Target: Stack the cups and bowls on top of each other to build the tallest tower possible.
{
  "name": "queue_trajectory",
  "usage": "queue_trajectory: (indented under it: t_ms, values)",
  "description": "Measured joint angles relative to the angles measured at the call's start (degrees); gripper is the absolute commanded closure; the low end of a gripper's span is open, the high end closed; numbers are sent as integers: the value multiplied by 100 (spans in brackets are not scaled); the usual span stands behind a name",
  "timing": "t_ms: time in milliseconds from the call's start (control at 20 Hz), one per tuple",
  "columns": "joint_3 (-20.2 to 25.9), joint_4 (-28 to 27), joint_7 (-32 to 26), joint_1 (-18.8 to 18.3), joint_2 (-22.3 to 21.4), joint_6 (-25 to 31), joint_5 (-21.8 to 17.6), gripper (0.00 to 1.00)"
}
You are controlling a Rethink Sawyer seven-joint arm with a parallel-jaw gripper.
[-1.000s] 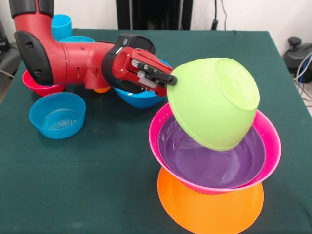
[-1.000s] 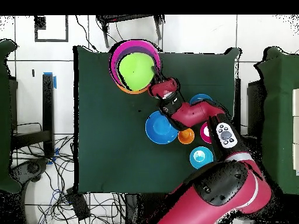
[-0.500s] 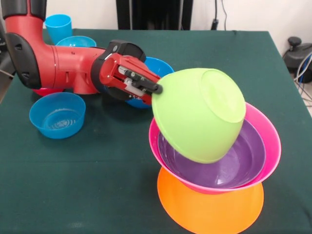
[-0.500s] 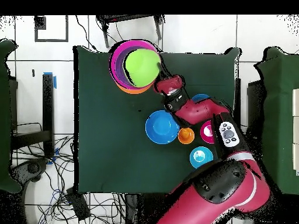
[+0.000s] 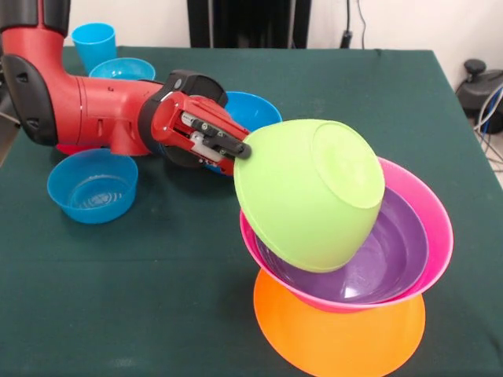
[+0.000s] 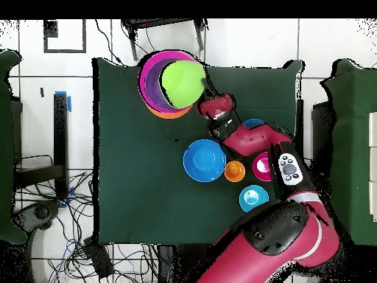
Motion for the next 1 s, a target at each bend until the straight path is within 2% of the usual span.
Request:
queue_trajectory:
  t_ms: [550,1000]
  values:
    - [1,-211,0,135,30,11,11,100]
    - [2,-380,0,247,145,19,164,100]
